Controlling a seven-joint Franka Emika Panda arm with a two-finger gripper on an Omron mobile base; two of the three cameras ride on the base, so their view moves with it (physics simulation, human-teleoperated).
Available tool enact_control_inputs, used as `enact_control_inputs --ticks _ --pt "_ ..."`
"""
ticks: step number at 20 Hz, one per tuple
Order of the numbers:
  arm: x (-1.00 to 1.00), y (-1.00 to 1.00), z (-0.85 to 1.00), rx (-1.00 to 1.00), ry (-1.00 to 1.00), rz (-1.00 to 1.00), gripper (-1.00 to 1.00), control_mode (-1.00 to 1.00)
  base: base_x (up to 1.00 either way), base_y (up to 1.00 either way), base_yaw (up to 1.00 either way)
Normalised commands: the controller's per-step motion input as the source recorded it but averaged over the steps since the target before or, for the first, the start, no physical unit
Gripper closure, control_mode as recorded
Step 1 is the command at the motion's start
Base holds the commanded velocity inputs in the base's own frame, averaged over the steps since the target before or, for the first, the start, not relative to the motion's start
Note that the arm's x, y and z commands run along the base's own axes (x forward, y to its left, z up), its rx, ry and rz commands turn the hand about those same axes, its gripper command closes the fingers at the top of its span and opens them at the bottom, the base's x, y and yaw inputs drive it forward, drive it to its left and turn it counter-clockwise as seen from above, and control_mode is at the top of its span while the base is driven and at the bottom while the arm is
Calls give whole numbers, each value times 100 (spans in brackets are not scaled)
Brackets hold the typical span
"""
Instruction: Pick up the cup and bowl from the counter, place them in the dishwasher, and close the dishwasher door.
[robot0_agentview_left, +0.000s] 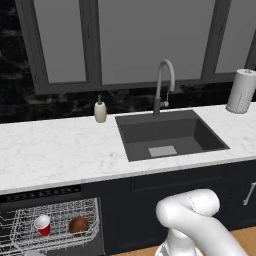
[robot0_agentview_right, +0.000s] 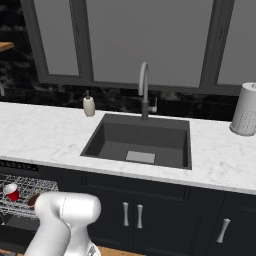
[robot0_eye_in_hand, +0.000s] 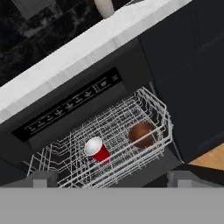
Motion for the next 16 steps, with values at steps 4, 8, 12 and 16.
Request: enact_control_inputs --ticks 4,8,12,16 --pt "-6 0 0 -45 43 0 -100 -100 0 0 0" --pt "0 0 -1 -57 58 0 -100 -100 0 0 0" --pt "-1 7 -28 -67 62 12 -100 -100 0 0 0" --pt "-31 28 -41 -55 36 23 -100 -100 0 0 0"
